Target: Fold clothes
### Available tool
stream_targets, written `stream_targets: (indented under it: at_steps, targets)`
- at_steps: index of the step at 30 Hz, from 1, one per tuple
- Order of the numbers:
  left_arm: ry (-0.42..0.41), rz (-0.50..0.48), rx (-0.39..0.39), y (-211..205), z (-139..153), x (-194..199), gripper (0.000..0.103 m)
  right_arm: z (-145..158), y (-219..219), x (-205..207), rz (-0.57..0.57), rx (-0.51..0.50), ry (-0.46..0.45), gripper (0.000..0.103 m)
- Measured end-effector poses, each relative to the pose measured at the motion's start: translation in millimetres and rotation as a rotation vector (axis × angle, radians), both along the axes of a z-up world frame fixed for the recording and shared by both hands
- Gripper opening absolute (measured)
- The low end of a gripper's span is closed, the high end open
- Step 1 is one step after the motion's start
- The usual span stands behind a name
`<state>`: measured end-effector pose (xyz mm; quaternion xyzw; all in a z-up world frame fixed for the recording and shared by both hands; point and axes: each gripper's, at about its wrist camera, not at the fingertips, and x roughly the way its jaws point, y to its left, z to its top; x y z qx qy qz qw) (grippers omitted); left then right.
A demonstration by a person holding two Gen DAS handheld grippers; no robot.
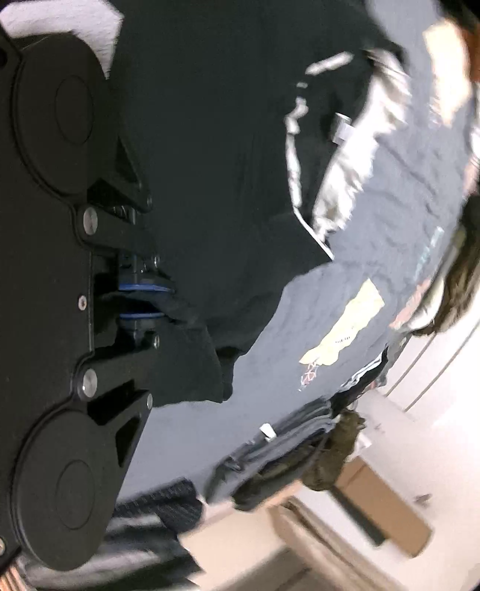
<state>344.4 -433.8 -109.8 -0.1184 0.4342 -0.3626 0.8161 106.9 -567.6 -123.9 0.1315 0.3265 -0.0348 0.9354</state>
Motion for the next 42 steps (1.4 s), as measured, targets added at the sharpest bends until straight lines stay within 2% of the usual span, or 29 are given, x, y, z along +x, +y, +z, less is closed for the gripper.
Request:
stream_targets:
  at_steps: [2,6,7,10,14,16,17,23,25,27,29,30,31,35,38,42]
  targets:
    - [-0.032,0.014,0.045,3,2,-2,0.015,1,-2,-1,-0.002,0.011,0.002,0.001]
    - [-0.076,0.083,0.066,23,8,-1,0.031,2,-3,-3,-0.005,-0.004,0.01,0.003]
    - [-0.089,0.11,0.073,29,11,0,0.032,2,-4,-4,-0.004,-0.007,0.013,0.003]
    - [-0.052,0.143,0.041,49,18,8,0.032,-3,-10,-5,-0.01,0.018,0.011,0.003]
    - [0.052,0.093,-0.106,66,24,-8,0.033,-3,-14,-7,-0.012,0.038,0.008,0.003]
    - [0.119,0.05,-0.199,71,24,-26,0.049,-2,-17,-7,-0.017,0.041,0.012,0.003]
    - [0.147,0.029,-0.228,70,21,-36,0.05,-1,-19,-7,-0.02,0.042,0.014,0.003]
    - [0.285,-0.086,-0.331,52,-1,-92,0.05,-1,-50,-16,-0.102,0.13,0.039,0.0]
    - [0.3,-0.093,-0.319,37,-8,-93,0.05,-1,-58,-19,-0.115,0.152,0.05,0.0]
    - [0.301,-0.083,-0.239,23,-19,-88,0.05,1,-65,-22,-0.107,0.175,0.062,0.0]
    - [0.297,-0.085,-0.2,21,-28,-87,0.048,4,-69,-27,-0.12,0.138,0.079,0.0]
    - [0.295,-0.082,-0.199,24,-25,-89,0.048,6,-71,-29,-0.136,0.103,0.096,0.007]
    - [0.295,-0.076,-0.199,29,-20,-91,0.048,7,-73,-31,-0.155,0.062,0.117,0.007]
    - [0.229,-0.062,-0.228,62,9,-112,0.053,16,-89,-46,-0.189,0.101,0.125,0.008]
    - [0.217,-0.025,-0.243,98,22,-135,0.056,35,-81,-53,-0.163,0.106,0.064,0.012]
    - [0.184,0.036,-0.158,145,33,-167,0.056,48,-56,-56,-0.076,0.126,0.038,0.029]
